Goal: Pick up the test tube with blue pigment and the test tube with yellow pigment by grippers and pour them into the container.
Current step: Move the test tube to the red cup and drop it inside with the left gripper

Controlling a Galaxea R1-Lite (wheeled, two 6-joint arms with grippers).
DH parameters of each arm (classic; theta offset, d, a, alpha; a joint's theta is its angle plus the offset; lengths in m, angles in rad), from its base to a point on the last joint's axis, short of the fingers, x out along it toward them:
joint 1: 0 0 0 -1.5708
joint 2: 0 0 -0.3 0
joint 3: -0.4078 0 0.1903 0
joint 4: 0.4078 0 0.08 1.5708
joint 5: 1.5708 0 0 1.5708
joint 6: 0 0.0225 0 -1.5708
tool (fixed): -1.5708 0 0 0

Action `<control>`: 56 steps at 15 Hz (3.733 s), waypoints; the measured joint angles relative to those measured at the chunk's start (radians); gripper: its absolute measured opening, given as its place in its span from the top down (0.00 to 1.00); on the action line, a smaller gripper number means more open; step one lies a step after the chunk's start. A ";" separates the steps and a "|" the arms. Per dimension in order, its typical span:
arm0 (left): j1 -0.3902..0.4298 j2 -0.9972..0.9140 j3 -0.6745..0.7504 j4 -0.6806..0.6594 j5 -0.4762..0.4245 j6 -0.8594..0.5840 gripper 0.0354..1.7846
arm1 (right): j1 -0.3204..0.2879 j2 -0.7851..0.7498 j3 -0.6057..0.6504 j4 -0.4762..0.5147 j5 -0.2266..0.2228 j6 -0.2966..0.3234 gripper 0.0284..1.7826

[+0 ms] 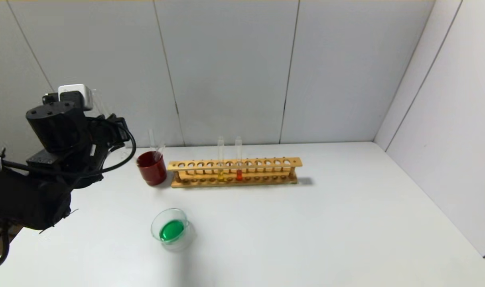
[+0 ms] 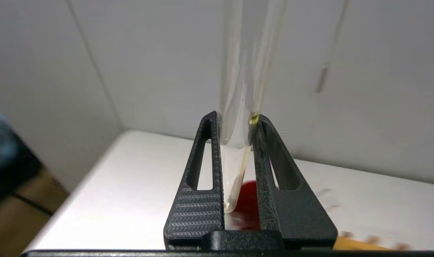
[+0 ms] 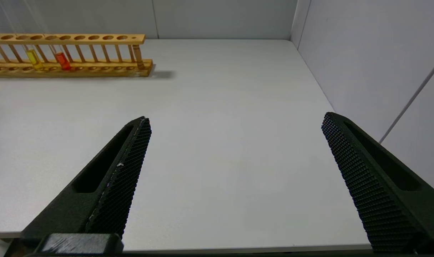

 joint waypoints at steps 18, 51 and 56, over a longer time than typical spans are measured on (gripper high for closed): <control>0.002 0.168 -0.064 0.022 -0.079 -0.199 0.85 | 0.000 0.000 0.000 0.000 0.000 0.000 0.02; -0.044 0.368 0.089 -0.404 -0.054 0.024 0.85 | 0.000 0.000 0.000 0.000 0.000 0.000 0.02; -0.051 0.368 0.089 -0.403 -0.051 0.024 0.85 | 0.000 0.000 0.000 0.000 0.000 0.000 0.02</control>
